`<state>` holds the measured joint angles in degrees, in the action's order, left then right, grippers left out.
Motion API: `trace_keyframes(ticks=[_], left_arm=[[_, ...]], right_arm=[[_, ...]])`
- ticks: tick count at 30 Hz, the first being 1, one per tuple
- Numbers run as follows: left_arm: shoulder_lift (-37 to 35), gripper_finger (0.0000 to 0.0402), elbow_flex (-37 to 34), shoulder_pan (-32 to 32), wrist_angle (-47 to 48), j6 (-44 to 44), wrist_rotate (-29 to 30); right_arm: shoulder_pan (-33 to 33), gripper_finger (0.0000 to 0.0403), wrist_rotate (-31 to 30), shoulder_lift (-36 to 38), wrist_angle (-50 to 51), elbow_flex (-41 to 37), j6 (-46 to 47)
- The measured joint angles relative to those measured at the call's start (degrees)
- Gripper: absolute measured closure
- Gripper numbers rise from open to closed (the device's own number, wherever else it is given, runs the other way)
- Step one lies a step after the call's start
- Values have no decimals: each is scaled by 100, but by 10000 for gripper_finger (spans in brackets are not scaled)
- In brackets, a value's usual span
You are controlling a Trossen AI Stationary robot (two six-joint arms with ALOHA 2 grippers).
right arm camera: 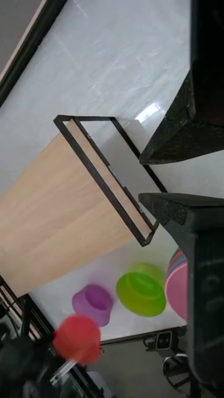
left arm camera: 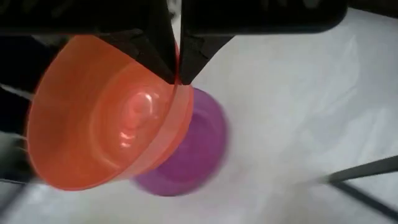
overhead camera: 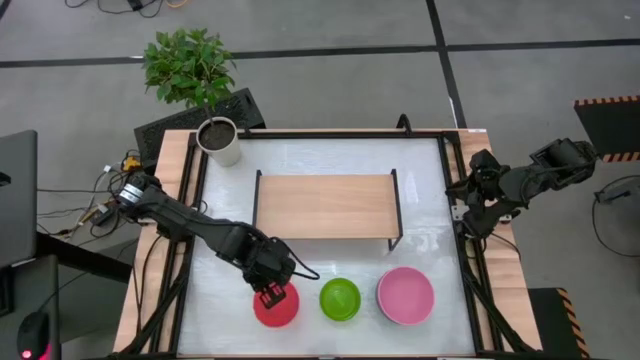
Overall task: Place and stack bowls onto a shelf
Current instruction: Put the small orange bowl on the shelf
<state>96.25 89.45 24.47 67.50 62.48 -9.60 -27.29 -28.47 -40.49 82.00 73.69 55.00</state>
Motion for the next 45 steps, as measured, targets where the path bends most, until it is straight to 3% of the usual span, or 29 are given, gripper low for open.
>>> trace_keyframes(ticks=[3, 11, 15, 30, 37, 45], left_arm=[[0, 401, 761, -41, 371, -65, -1], [-1, 401, 2617, -434, 2177, 15, 812], [-78, 401, 2956, -903, 2244, -252, 1112], [-98, 401, 2317, -2954, 2250, -2097, 1175], [-123, 401, 1636, -3459, 2259, -2664, 965], [-125, 401, 1517, -3655, 2122, -2931, 791]], right_arm=[[0, 290, 0, 2, 22, 0, -3], [0, 290, -4, 2, 26, 0, -143], [0, 290, -9, 0, 26, 0, -157], [0, 290, -4, 2, 26, 0, -153], [0, 290, -1, 2, 28, 0, -151], [0, 290, 0, 1, 94, 0, -155]])
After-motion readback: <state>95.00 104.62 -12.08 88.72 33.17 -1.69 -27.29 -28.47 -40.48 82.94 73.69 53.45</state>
